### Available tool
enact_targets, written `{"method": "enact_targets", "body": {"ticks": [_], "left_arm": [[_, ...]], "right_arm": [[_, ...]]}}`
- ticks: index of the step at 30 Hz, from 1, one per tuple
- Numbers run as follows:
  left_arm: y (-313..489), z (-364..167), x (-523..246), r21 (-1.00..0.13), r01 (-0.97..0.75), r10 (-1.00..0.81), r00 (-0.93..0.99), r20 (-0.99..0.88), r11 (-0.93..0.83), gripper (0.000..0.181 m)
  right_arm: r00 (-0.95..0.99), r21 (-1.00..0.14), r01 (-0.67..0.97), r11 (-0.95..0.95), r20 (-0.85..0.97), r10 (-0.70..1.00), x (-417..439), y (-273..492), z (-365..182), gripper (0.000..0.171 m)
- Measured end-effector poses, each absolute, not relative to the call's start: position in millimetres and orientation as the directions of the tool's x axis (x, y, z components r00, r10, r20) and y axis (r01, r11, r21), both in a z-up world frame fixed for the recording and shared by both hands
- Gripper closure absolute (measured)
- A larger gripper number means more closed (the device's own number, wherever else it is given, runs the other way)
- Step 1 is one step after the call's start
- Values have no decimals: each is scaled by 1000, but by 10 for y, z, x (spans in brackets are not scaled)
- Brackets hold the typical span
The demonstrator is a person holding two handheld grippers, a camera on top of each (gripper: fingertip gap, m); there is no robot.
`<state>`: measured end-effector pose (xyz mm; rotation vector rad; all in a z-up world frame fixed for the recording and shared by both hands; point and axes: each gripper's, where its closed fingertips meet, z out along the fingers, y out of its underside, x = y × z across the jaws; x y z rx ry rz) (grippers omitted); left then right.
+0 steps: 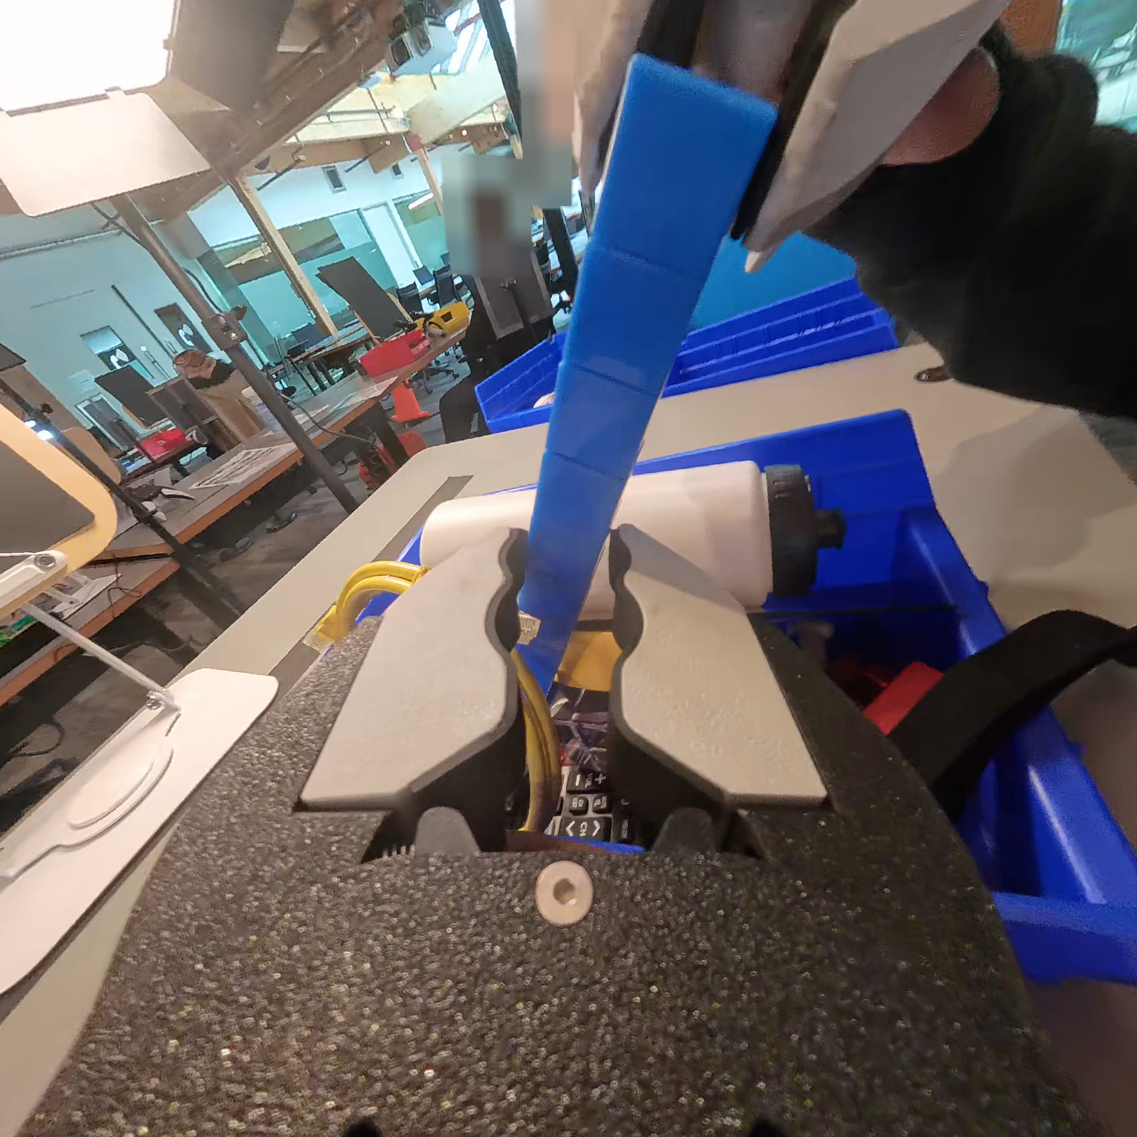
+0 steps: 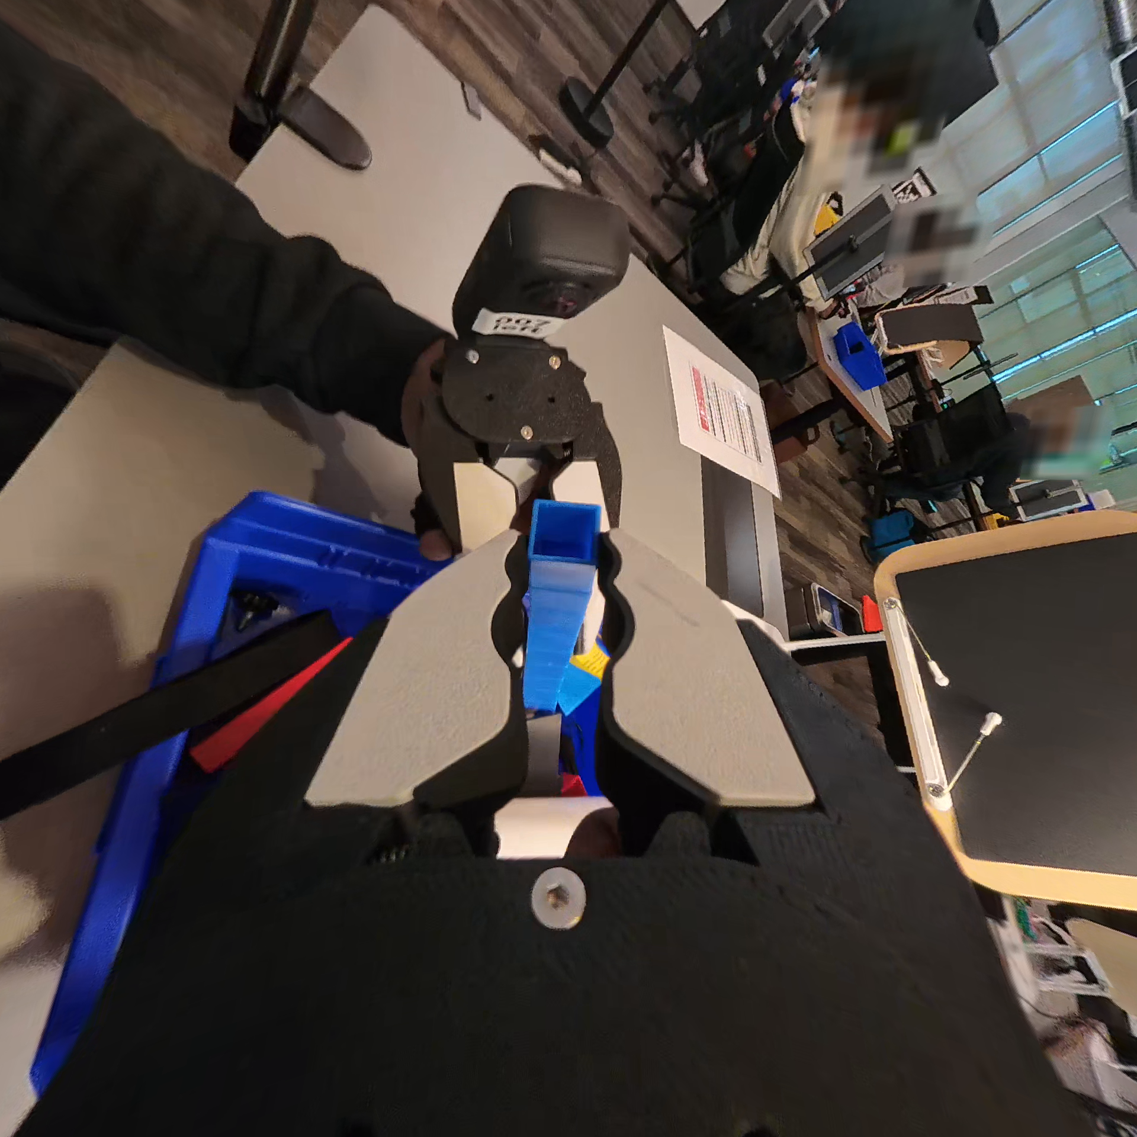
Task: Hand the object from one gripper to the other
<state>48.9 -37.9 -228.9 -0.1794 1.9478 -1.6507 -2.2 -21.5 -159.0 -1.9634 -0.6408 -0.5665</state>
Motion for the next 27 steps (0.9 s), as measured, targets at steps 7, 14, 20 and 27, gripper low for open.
{"method": "enact_targets", "body": {"ticks": [7,14,20,27], "left_arm": [[-385,-2061,405,-975,221,-453,-866,-213,35,155],[-218,-1781,338,-962,134,-457,-889,-11,-238,156],[-54,-1695,254,-919,50,-421,-897,130,-391,155],[4,-1782,-3,-921,51,-480,-864,152,-385,155]], "right_arm": [[822,-783,539,-311,569,-9,122,-258,-1248,146],[839,-803,389,-452,511,-186,208,-686,-1357,136],[941,-699,219,-681,336,-42,-544,-1056,-2491,124],[973,-640,41,-767,201,-116,-1220,-1381,-3361,123]]}}
